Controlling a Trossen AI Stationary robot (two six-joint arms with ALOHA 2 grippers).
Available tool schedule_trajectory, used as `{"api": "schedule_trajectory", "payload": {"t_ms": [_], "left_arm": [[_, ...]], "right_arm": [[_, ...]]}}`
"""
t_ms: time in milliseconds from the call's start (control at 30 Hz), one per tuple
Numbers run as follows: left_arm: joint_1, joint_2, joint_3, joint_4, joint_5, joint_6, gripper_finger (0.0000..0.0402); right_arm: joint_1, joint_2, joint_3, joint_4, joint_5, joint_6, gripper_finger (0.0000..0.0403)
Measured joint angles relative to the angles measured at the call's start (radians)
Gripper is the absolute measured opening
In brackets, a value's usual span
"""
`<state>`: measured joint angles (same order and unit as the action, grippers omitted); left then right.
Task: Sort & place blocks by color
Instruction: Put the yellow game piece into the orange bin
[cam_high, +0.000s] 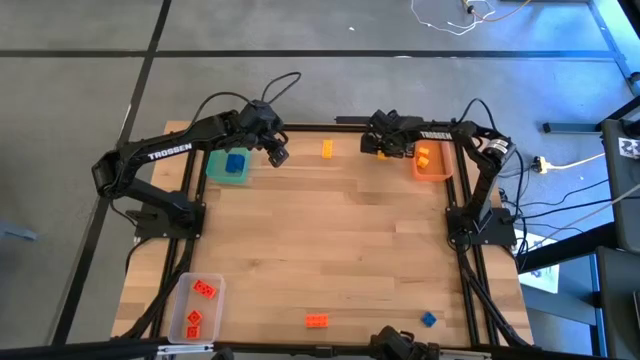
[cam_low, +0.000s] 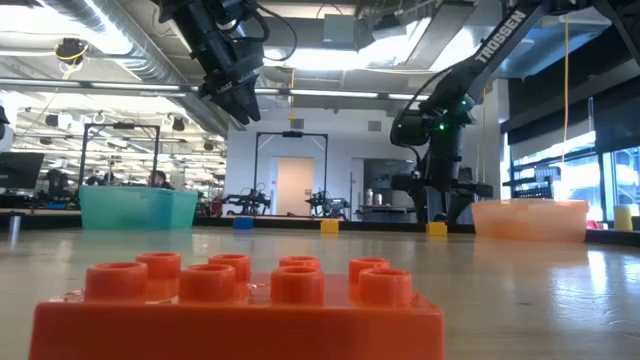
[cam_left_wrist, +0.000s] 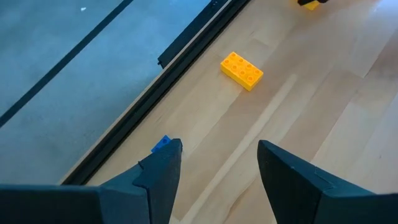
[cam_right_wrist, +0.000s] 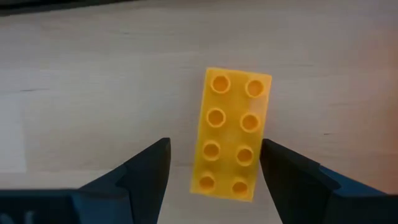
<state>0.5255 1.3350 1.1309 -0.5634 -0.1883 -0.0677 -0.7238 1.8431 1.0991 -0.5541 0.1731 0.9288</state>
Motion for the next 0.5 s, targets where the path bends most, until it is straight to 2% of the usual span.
{"api": "schedule_trajectory", "payload": {"t_ms": [333, 400, 500], "left_arm": [[0.000, 0.000, 0.000, 0.000, 0.000, 0.026, 0.0202], [0.000, 0.000, 0.000, 0.000, 0.000, 0.050, 0.0202], [0.000, 0.000, 0.000, 0.000, 0.000, 0.054, 0.0202]], "right_arm": [[0.001, -0.005, -0.070, 0.043, 0.019, 0.027, 0.0241], [0.001, -0.005, -0.070, 0.044, 0.022, 0.009, 0.0226], [0.001, -0.003, -0.066, 0.040, 0.028, 0.001, 0.0182]]}}
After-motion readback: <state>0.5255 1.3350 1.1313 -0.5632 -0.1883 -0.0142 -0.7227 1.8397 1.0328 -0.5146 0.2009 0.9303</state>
